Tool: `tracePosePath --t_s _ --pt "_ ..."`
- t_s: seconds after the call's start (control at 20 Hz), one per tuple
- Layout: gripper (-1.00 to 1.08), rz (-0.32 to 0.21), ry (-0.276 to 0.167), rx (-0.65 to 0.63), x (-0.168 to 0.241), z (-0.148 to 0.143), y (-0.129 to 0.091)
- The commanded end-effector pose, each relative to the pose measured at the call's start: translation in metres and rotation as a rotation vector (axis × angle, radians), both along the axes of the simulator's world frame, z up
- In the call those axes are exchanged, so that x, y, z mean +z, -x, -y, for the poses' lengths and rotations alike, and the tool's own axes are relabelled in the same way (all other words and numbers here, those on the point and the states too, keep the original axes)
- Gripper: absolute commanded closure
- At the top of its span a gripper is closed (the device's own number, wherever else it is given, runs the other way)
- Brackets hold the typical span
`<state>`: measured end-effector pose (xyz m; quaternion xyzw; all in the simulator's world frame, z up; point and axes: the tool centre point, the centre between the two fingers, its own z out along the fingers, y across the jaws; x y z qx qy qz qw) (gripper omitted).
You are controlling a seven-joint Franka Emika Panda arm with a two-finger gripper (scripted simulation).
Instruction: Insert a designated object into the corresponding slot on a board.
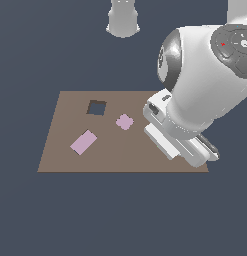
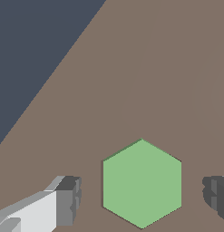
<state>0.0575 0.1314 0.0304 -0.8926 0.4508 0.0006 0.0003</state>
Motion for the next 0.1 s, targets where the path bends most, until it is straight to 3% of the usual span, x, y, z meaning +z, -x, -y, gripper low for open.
tracePosePath --t_s 0.0,0.05 --pt "-0.92 0.0 0.0 0.0 0.0 0.0 -0.0001" --pt "-0.92 0.0 0.0 0.0 0.0 0.0 -0.0001"
